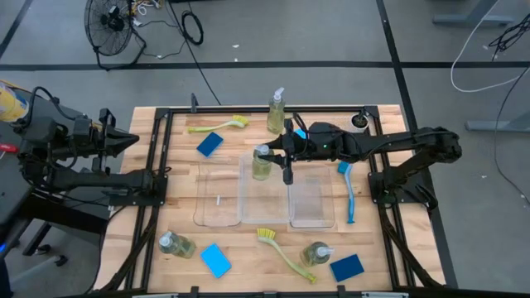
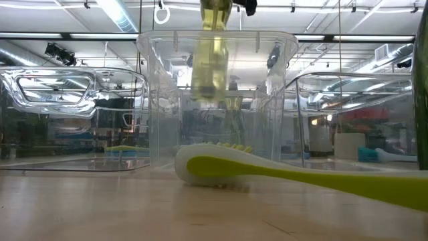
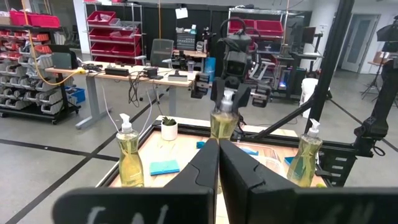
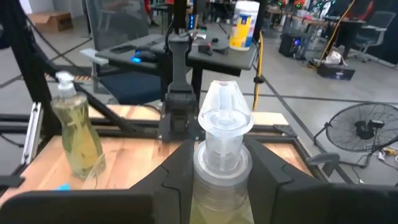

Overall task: Pick & Place Kitchen Sink Supplies
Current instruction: Put the transparent dishwashing liquid dispenser into the middle transparent bin

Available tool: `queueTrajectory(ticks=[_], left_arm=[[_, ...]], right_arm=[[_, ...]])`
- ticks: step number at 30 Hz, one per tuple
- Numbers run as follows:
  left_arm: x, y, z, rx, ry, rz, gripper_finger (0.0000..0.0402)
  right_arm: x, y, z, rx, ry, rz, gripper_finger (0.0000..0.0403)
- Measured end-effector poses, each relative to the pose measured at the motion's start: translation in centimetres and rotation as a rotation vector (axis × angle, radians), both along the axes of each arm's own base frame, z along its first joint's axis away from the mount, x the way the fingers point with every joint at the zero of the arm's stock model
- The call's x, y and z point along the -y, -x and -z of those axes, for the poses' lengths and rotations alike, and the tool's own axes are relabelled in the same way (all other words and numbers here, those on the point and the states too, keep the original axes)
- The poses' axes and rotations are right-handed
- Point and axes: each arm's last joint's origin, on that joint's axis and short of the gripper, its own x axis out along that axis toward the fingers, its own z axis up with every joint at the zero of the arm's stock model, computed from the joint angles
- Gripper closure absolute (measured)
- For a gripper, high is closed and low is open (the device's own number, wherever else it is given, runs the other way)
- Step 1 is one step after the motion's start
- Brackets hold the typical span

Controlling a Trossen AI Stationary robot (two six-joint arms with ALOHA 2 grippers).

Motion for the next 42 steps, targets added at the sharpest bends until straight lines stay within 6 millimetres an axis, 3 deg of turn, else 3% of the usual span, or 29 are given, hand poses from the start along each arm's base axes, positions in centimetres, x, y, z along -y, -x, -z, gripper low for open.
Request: queueTrajectory(ticks=[10,32,42], left_arm=[[0.0,0.0,0.0,0.000,0.000,0.000,0.0383],[0.0,0.0,0.0,0.000,0.000,0.000,0.0383],[0.0,0.0,0.0,0.000,0.000,0.000,0.0383]], right_arm=[[0.1,-0.3,1.7,0.008,0.004,0.017,0.0301],[1.7,-4.1,6.8,-0.067,-0.058,0.053,0.0301],[2.2,-4.5,7.2,-0.052,-0.050,0.081,0.0301]])
